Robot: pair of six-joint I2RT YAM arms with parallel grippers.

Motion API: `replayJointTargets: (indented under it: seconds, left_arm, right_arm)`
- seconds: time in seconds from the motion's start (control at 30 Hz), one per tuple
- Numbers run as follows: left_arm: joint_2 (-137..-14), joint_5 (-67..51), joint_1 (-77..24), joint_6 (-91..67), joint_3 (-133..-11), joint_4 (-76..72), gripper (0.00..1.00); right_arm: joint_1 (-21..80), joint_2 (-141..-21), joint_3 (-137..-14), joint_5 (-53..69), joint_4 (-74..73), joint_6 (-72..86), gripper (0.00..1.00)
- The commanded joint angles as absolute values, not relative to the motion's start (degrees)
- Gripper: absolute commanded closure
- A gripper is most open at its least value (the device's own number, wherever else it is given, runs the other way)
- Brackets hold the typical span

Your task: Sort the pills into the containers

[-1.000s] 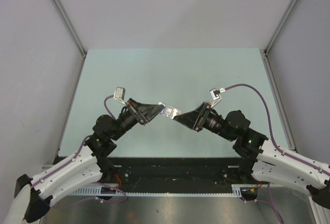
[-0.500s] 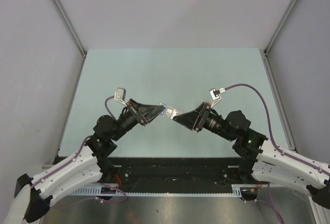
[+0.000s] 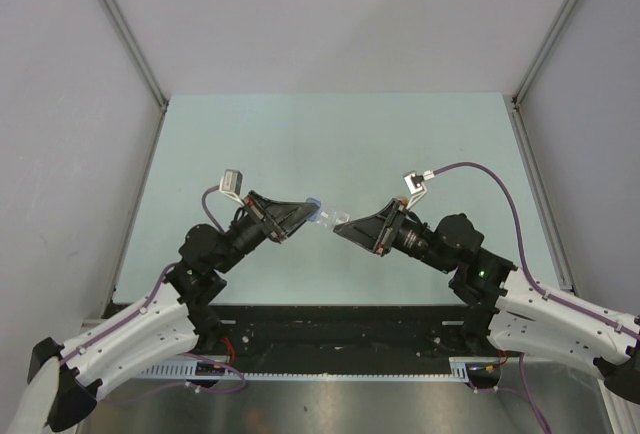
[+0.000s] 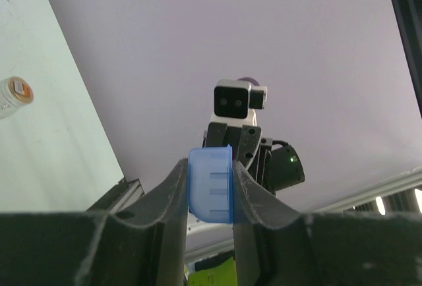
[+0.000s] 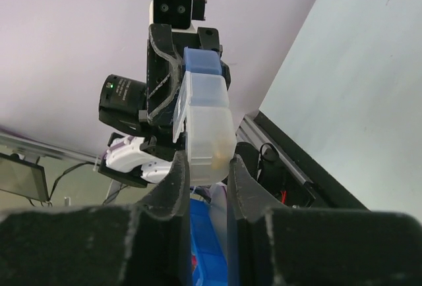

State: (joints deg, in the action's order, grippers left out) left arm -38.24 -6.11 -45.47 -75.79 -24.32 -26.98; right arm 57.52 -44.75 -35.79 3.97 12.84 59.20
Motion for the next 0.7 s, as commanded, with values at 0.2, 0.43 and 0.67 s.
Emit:
replayJointTargets:
  seconds: [0.2, 0.43, 0.67]
  left_arm:
    - [-38.32, -6.59, -46.05, -76.46, -23.12, -27.07, 1.00]
    - [-38.32, -6.50, -46.14, -76.73, -22.50, -27.16, 1.00]
    - [-38.93, -7.03, -46.41, -76.73, -22.76, -27.33, 1.00]
  right_arm:
    - [57.66, -44.30, -36.30, 4.83, 17.67, 58.36, 0.75]
    - [57.66, -44.30, -36.30, 4.66, 18.63, 58.01, 0.38]
    - [57.57, -46.14, -36.30, 4.31, 20.04, 58.71, 0.36]
